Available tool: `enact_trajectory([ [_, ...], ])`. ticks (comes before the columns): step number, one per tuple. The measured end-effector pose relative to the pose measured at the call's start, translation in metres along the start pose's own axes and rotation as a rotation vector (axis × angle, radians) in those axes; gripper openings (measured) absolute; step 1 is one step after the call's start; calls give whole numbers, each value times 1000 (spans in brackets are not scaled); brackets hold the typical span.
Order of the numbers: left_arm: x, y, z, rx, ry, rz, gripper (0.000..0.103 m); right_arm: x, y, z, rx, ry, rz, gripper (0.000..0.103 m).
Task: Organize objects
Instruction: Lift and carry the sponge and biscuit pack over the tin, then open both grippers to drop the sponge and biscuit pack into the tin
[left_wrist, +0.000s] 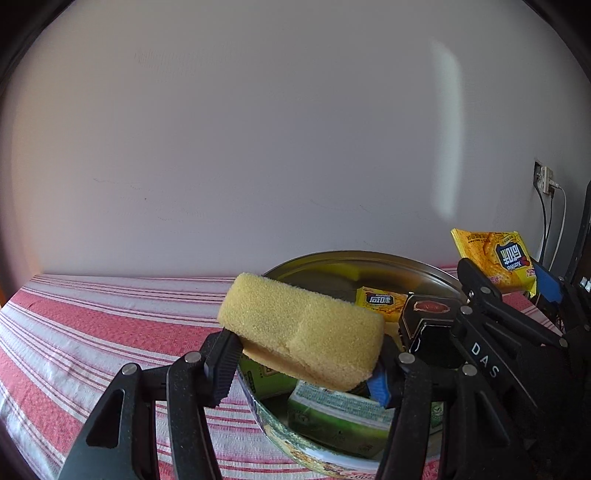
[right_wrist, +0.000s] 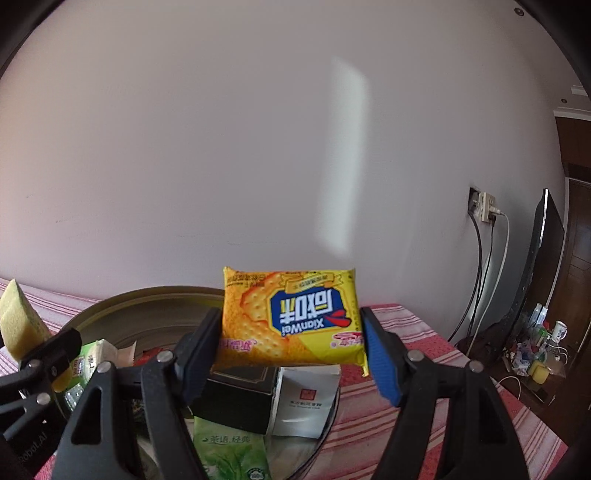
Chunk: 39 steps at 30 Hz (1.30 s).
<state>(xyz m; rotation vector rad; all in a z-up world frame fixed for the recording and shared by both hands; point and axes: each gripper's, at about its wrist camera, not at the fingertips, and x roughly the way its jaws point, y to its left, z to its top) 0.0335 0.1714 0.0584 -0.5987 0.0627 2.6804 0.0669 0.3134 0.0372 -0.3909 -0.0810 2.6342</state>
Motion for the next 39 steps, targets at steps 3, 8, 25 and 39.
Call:
enact_trajectory([
  [3,6,-5,2,4,5,-5,60,10,-2,5,11,13,15,74],
  [8,19,-10,4,3,29,-12,60,32,-4,7,22,95,76,74],
  [25,25,-22,-4,46,85,-50,102,47,-5,3,127,255,363,94],
  [39,-6,5,-3,-4,41,-14,102,-13,-29,-5,185,-8,257,103],
])
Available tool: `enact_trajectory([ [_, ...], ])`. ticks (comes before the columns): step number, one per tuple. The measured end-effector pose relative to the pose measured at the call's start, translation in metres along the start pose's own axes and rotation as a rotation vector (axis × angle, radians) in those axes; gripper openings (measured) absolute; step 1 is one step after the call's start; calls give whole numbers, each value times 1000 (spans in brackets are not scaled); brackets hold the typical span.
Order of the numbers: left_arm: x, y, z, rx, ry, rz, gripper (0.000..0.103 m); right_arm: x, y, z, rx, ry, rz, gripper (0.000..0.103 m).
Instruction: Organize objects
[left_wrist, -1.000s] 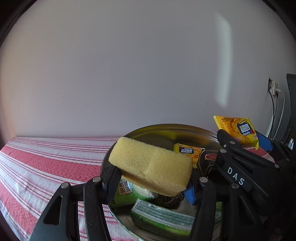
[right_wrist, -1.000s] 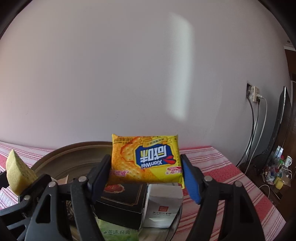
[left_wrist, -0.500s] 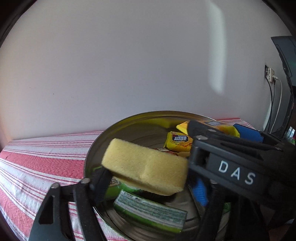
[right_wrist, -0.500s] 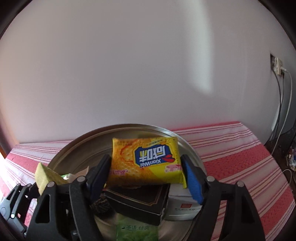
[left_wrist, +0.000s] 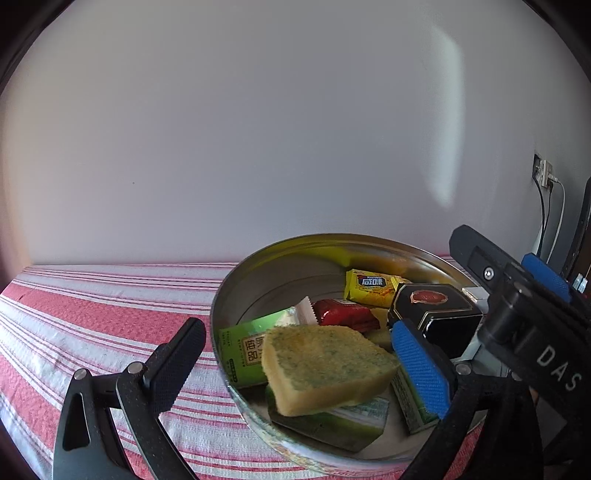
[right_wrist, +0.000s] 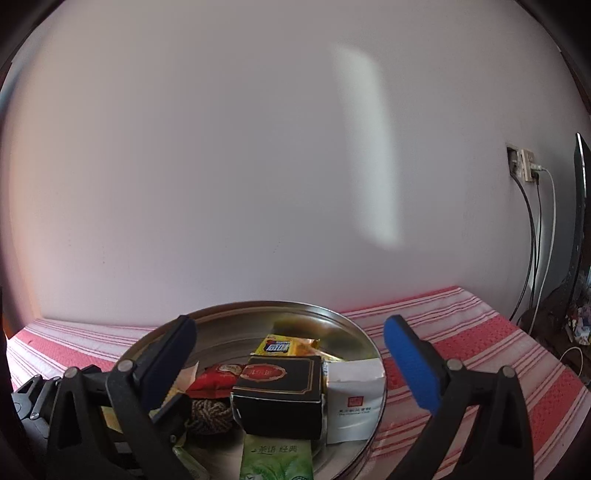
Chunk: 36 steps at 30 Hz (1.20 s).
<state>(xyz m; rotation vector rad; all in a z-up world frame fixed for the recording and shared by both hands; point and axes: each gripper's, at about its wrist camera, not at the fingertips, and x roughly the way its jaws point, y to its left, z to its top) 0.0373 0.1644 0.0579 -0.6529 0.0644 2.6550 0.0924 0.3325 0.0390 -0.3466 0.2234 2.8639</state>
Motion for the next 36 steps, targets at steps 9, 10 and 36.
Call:
enact_trajectory([
  [9,-17,22,-11,44,-58,156,102,-8,13,-12,13,-1,-57,103],
  [10,-17,23,-12,52,-66,168,102,-12,16,-14,9,-6,-61,103],
  [36,-64,59,-30,-8,-169,204,102,-71,50,-25,-25,-141,-122,103],
])
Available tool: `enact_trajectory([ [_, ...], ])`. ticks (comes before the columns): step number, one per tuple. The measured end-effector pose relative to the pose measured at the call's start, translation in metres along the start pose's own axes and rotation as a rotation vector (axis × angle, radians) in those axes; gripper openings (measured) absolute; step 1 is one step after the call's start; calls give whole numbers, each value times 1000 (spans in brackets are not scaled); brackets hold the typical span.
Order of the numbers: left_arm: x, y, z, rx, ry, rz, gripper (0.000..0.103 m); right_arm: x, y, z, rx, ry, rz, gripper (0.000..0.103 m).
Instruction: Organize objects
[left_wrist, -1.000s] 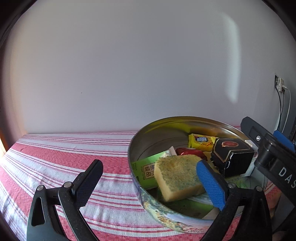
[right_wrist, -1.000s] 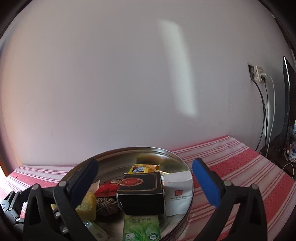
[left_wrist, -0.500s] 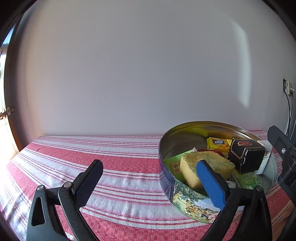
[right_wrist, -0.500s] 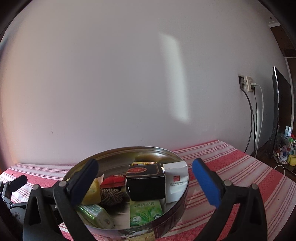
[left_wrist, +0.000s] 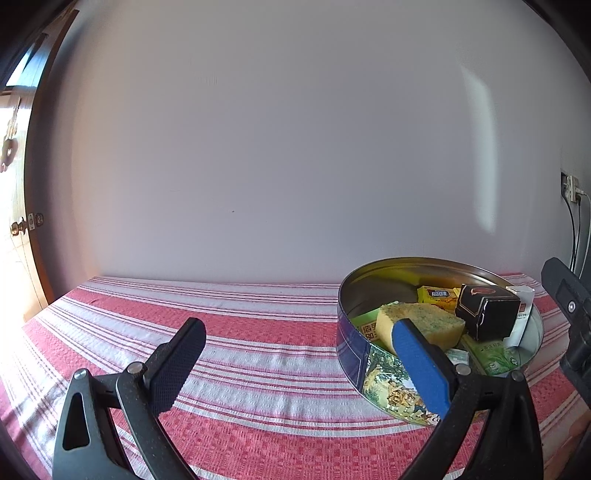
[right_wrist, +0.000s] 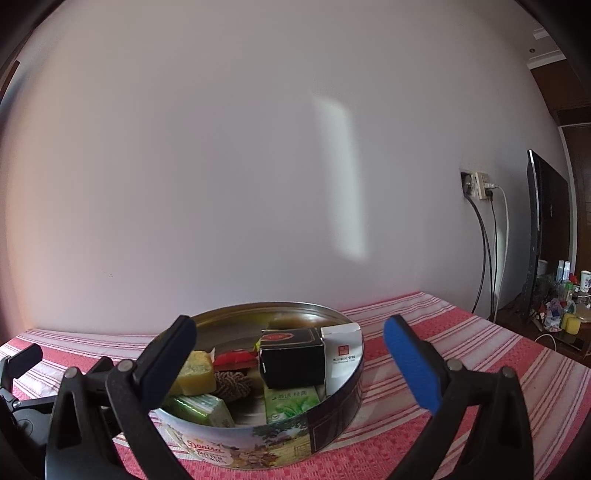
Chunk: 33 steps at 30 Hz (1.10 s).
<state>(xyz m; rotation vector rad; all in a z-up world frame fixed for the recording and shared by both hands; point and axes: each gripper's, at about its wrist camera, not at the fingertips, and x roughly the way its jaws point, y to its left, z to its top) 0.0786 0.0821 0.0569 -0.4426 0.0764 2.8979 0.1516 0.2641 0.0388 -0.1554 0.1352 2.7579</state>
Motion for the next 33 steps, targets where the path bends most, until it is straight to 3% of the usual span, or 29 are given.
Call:
enact_trajectory([
  [14,-13,2,-3,8,-29,3,102,-24,18,0,-48,-110,-36,103],
  [33,-15,4,-3,0,-32,14,102,-23,20,1,-62,-125,-37,103],
])
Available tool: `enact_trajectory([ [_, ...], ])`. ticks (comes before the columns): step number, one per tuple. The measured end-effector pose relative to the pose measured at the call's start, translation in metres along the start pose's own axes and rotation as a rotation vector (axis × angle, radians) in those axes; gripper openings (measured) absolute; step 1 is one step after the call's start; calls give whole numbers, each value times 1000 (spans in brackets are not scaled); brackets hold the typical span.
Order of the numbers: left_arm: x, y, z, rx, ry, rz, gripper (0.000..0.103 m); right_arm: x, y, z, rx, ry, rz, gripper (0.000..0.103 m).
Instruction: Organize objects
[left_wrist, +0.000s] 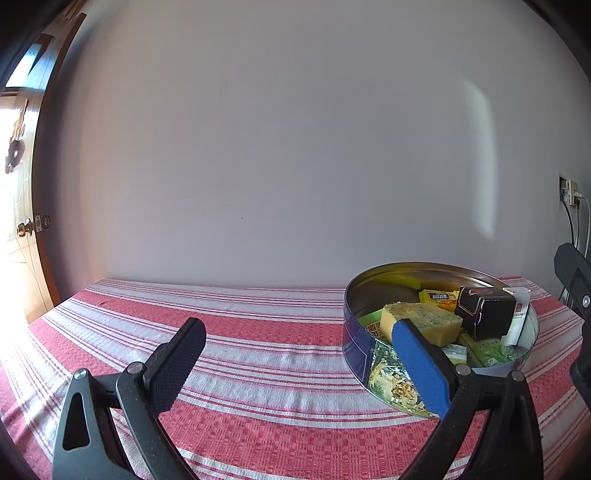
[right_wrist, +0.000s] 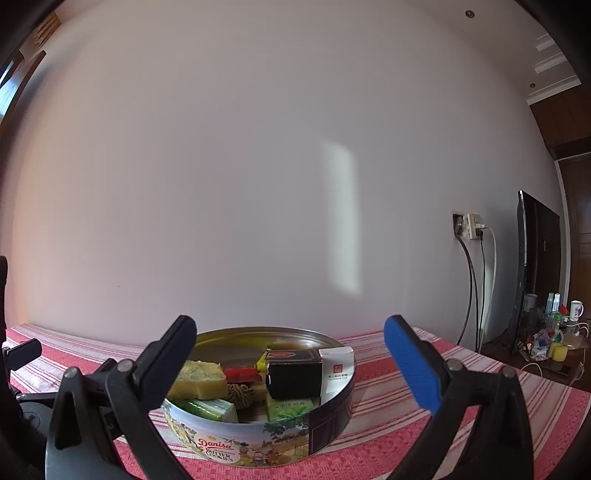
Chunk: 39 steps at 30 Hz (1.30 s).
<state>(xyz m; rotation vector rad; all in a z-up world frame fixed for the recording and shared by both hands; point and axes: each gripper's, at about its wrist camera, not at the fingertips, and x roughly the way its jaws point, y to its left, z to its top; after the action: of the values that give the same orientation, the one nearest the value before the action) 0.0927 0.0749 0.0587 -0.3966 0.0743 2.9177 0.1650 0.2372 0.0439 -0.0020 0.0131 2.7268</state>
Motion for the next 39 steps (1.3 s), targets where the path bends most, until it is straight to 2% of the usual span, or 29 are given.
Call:
enact_trajectory([
  [12,1,-4,1,8,3,44,102,-2,0,-1,4,14,-8,103],
  [39,-1,-4,1,21,4,41,102,-7,-8,-1,6,14,7,103],
])
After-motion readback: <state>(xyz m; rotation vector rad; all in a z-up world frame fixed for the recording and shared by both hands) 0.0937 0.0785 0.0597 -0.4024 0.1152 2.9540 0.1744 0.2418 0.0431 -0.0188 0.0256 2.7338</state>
